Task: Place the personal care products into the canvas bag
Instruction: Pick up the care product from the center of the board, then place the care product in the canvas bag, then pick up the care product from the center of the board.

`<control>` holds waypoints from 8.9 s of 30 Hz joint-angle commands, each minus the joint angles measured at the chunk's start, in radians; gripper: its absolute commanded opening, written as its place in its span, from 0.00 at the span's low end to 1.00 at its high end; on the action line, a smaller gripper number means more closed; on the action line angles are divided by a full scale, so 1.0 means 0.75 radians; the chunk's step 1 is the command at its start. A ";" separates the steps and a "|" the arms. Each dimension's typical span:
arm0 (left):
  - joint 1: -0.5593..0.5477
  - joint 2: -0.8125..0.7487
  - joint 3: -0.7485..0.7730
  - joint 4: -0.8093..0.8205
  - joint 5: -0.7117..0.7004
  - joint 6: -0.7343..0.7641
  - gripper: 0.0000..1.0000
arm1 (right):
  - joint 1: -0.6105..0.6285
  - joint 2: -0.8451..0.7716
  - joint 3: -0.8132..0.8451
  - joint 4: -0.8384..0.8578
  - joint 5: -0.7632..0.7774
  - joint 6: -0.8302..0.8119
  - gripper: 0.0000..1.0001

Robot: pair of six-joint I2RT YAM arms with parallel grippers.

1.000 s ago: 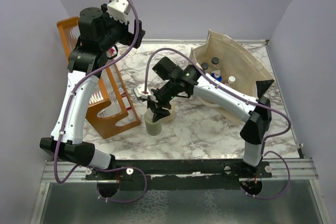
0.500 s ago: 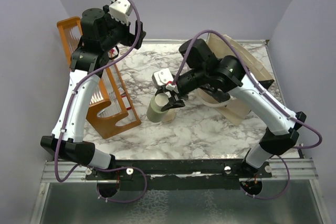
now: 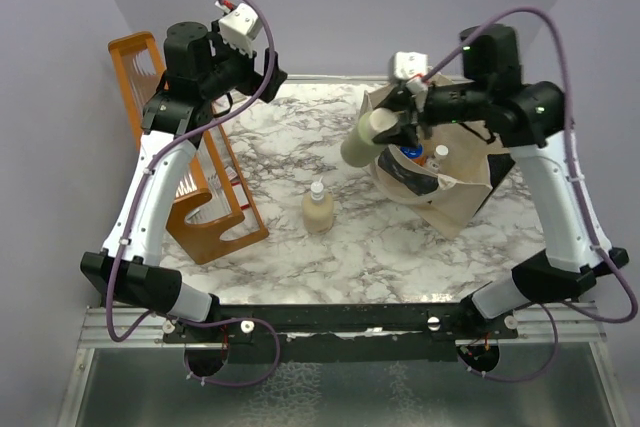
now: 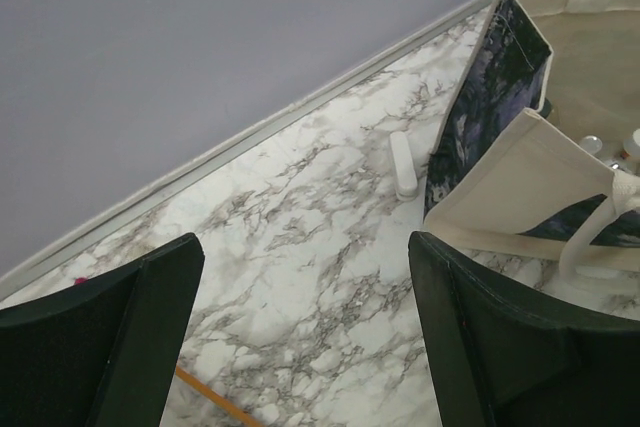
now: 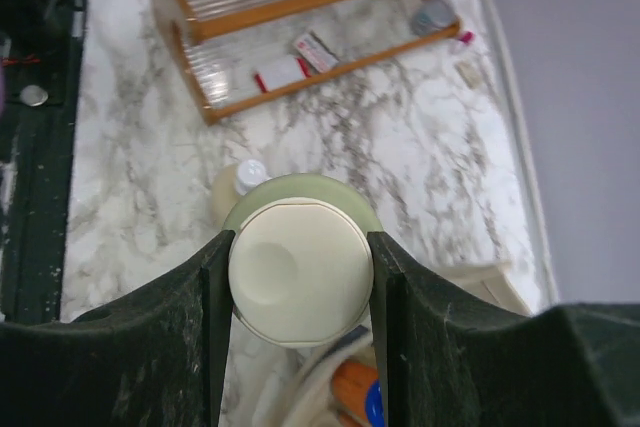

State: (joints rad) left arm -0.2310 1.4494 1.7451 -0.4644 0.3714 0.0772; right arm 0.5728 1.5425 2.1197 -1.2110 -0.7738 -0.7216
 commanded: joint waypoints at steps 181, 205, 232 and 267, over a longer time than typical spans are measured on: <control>-0.322 0.043 -0.213 0.034 0.182 0.106 0.82 | -0.608 -0.108 -1.003 0.332 0.672 -0.159 0.88; -0.320 0.039 -0.080 0.002 -0.062 0.129 0.83 | -0.538 -0.231 -0.575 0.462 0.077 0.198 0.88; -0.010 0.078 0.115 0.100 -0.226 -0.129 0.88 | 0.199 -0.035 -0.565 0.570 0.036 0.032 0.89; 0.044 0.068 0.092 0.116 -0.167 -0.102 0.91 | 0.275 0.229 -0.701 0.659 0.068 -0.091 0.82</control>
State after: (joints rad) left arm -0.2031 1.5074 1.8099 -0.4114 0.2173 -0.0017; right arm 0.7677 1.6608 1.5692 -0.6651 -0.7376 -0.7040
